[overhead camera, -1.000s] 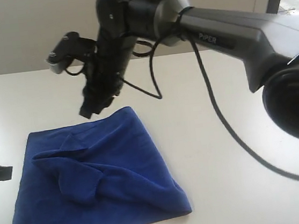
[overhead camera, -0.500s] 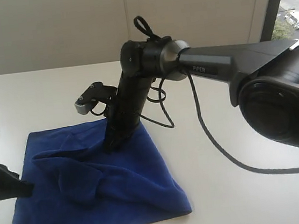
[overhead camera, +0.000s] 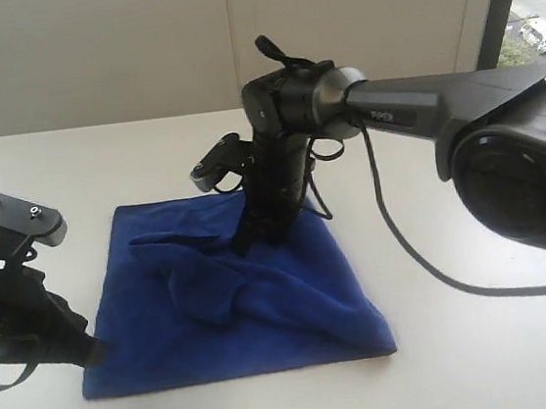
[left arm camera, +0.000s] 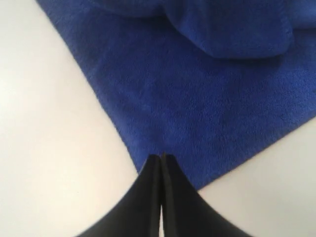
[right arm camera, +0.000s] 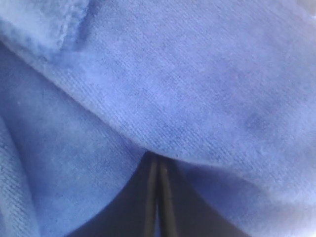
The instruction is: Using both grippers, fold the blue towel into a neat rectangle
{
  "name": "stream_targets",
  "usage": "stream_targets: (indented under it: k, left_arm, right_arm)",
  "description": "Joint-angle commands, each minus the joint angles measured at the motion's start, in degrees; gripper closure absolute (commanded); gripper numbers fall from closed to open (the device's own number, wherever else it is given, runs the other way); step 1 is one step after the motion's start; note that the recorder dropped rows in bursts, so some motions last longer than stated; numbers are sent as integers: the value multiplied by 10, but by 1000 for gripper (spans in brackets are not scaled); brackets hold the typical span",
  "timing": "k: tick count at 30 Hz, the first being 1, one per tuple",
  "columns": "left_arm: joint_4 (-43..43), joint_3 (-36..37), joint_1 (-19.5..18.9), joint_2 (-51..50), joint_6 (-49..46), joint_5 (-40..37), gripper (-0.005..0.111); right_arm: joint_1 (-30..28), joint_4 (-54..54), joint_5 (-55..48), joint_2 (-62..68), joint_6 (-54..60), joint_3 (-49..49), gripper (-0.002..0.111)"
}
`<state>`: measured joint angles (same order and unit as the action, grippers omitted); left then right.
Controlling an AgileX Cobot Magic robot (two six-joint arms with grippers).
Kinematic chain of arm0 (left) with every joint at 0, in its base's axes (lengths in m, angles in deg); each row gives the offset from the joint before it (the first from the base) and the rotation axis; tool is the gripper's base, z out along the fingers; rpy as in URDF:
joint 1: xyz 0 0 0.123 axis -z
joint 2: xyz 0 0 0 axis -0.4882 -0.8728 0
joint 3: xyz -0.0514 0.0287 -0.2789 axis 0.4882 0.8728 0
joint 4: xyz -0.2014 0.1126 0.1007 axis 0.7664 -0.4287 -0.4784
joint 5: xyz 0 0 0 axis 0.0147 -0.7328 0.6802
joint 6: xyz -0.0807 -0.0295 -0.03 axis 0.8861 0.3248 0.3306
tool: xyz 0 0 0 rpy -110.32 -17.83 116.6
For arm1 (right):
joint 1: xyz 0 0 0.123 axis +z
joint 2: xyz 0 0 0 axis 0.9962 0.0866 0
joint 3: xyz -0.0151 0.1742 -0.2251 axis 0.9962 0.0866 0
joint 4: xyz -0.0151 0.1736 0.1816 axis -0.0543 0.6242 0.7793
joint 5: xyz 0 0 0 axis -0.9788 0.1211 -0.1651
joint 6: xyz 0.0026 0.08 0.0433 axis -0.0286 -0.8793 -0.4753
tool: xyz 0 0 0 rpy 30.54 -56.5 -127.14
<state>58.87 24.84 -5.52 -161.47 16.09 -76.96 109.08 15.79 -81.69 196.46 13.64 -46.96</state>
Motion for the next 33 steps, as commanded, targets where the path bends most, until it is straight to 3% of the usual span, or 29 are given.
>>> stream_targets:
  k: [1, 4, 7, 9, 11, 14, 16, 18, 22, 26, 30, 33]
  left_arm:
    - [8, -11, 4, 0, -3, -23, 107]
    - [14, -11, 4, 0, -23, -39, 107]
    - [110, -11, 12, 0, -142, -61, 107]
    - [224, -11, 24, 0, -271, -67, 107]
    - [392, -11, 38, -4, -453, -86, 107]
    - [634, -11, 44, -23, -733, -175, 107]
    - [755, -11, 44, -45, -834, -233, 107]
    - [838, -11, 44, -67, -888, -235, 107]
    - [915, -11, 44, -103, -952, -194, 107]
    - [919, -24, 44, -145, -955, -190, 105]
    - [919, -49, 49, -180, -945, -226, 78]
    - [919, -68, 76, -199, -990, -205, 58]
  right_arm:
    - [-36, -37, -63, 3, -8, 49, 108]
    - [-42, -37, -53, -19, -8, 92, 108]
    - [-44, -37, -27, -50, -8, 144, 108]
    - [-44, -37, -10, -76, -8, 177, 108]
    - [-44, -36, 5, -98, -6, 212, 108]
    - [-44, -33, 23, -130, -9, 277, 108]
    - [-44, -25, 45, -152, -10, 323, 108]
    - [-44, -9, 72, -175, -16, 359, 108]
    - [-44, 4, 108, -218, -25, 428, 108]
    - [-44, 5, 167, -252, -37, 467, 108]
    - [-44, 5, 178, -268, -37, 471, 108]
    - [-45, 5, 188, -269, -37, 471, 108]
